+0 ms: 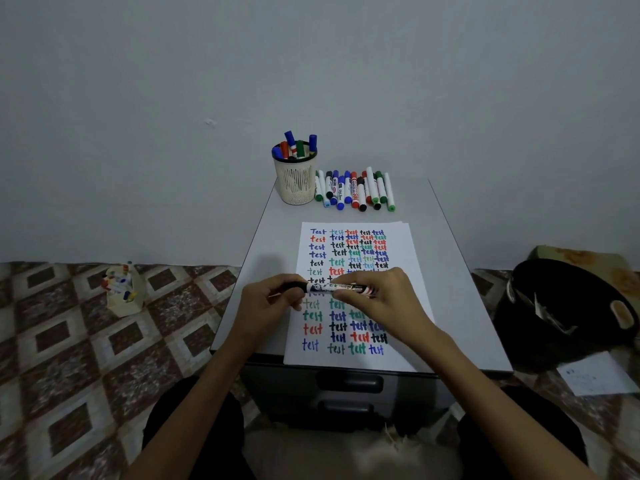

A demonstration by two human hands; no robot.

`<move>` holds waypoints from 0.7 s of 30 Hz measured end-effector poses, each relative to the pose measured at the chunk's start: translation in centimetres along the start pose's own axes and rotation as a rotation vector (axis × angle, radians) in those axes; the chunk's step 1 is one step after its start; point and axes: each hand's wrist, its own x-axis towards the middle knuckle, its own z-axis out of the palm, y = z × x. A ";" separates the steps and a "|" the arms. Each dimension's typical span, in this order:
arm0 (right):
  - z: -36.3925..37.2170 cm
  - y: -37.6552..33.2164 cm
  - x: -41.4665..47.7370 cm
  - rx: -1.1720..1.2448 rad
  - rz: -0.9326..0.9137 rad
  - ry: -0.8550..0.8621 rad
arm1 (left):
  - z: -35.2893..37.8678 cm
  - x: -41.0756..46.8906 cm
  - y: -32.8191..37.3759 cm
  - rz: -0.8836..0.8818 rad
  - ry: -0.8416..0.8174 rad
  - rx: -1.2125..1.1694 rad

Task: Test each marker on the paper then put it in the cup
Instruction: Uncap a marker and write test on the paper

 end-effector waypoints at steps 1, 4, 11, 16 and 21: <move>0.1 -0.2 0.0 0.032 0.029 0.001 | -0.1 0.0 0.0 0.018 0.006 0.018; -0.1 -0.6 0.3 0.093 0.103 -0.025 | -0.2 0.0 -0.1 0.048 0.025 0.025; -2.6 -2.6 4.4 -0.304 -0.017 -0.219 | 0.3 0.2 -0.2 0.029 0.183 -0.091; -0.9 -2.1 9.0 -0.622 -0.177 -0.404 | 0.2 0.4 -0.8 -0.065 0.246 -0.019; -1.2 0.8 17.8 -0.615 -0.124 -0.246 | 0.6 0.7 -2.0 -0.111 0.088 0.227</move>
